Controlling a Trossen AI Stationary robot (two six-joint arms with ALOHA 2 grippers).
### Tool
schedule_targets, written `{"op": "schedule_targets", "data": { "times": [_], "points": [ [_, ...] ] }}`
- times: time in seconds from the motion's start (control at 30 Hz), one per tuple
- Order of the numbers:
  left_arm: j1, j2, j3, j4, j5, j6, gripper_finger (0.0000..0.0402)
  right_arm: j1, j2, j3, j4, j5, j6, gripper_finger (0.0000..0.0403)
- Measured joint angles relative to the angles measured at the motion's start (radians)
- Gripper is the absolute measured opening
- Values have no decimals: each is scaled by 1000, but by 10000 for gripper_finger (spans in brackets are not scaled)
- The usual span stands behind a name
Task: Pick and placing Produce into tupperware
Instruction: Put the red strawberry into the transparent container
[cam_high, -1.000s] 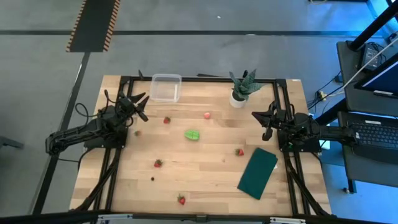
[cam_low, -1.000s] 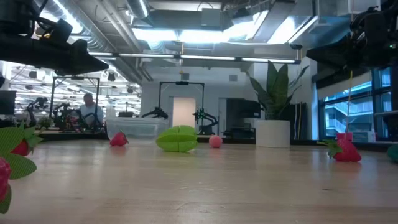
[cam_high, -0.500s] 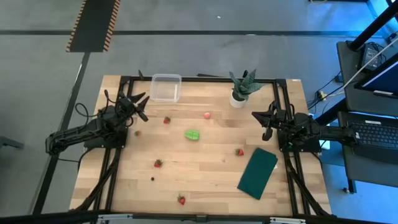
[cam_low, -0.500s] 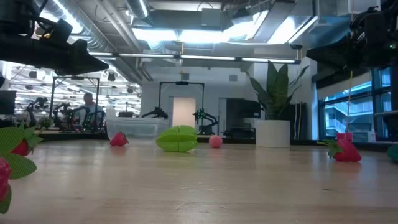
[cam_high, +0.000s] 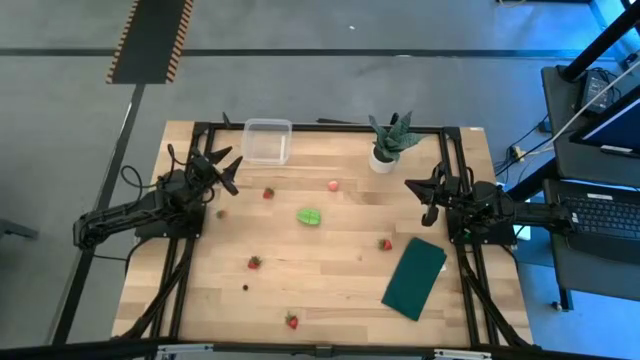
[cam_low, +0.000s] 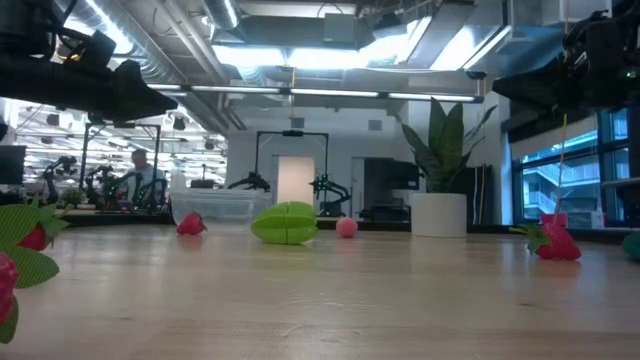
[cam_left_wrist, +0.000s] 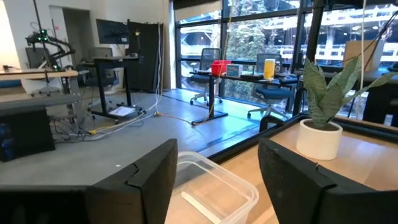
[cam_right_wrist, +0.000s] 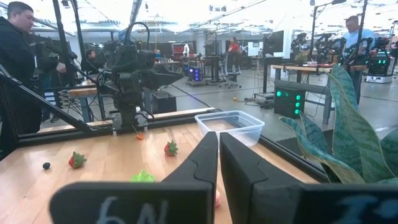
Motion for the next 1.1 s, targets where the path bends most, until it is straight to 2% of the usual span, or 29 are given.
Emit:
{"op": "schedule_targets", "data": {
  "times": [0.2, 0.4, 0.47, 0.6, 0.8, 1.0, 1.1],
  "points": [
    [0, 0, 0, 1, 9, -94, 214, 0, 0, 0, 0, 0, 1, 22],
    [0, 0, 3, 11, 91, -198, 216, 0, 0, 0, 0, 0, -24, 22],
    [0, 5, 26, 9, 136, -195, 215, 0, 0, 0, 0, 0, -49, 22],
    [0, 46, 120, 7, 202, -82, 208, -1, 0, 0, 0, 0, -72, 22],
    [0, 248, 321, -174, 224, 1, 205, -1, 0, 0, 0, 0, -71, 22],
    [0, 535, 483, -312, 368, 10, 205, -1, 0, 0, 0, 0, -73, 22],
    [0, 659, 550, -396, 391, 9, 206, 0, 0, 0, 1, 0, -74, 22]
  ]
}}
